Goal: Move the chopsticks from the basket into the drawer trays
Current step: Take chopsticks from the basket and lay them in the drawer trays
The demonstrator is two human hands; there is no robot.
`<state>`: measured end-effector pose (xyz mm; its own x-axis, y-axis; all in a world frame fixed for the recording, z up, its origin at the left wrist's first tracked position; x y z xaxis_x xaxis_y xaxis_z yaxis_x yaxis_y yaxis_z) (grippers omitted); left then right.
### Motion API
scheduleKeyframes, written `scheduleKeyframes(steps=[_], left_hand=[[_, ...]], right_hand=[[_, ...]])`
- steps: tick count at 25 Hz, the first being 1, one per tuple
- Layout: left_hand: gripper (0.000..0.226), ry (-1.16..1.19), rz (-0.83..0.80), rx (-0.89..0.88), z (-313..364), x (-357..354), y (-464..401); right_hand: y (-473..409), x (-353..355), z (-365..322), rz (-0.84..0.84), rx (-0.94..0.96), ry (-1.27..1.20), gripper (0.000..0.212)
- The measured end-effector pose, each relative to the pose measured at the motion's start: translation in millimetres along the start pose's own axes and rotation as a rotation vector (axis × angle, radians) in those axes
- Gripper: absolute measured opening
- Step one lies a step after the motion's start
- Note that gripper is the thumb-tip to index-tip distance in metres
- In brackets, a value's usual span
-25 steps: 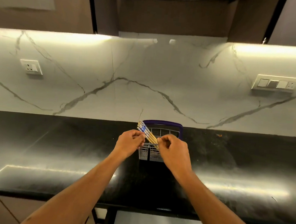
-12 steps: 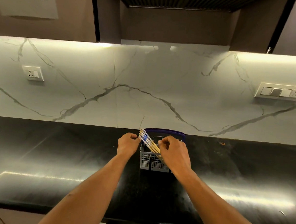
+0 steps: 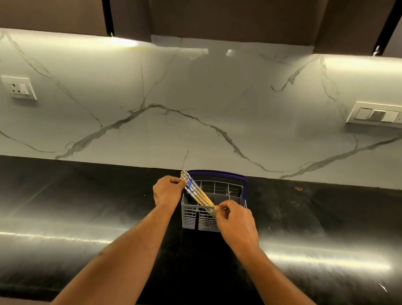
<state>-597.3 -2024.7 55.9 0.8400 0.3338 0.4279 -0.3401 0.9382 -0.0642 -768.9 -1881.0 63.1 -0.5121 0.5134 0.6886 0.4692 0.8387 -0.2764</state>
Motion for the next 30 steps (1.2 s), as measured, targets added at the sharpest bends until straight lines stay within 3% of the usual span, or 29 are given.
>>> scheduleKeyframes(steps=[10,19,30], left_hand=[[0.014,-0.053,0.043,-0.101,9,-8,-8],[0.022,0.052,-0.010,-0.080,5,-7,-4],[0.013,0.064,0.020,-0.039,4,-7,-2]], right_hand=[[3,-22,5,-0.075,-0.044,-0.009,0.021],[6,-20,12,-0.090,-0.074,-0.018,0.012],[12,-18,14,-0.121,-0.080,-0.028,0.010]])
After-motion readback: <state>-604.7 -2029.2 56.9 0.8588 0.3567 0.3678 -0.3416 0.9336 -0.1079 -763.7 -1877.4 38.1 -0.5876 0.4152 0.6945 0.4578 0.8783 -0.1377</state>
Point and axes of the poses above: each hand's wrist, its own y-axis away from the middle knuckle, its own x-axis out of the back of the hand, z = x × y, the point moved 4 cm from there along -y, towards the middle knuckle, and after that the axes turned 10 degrees about z, right-handed, at the moved point
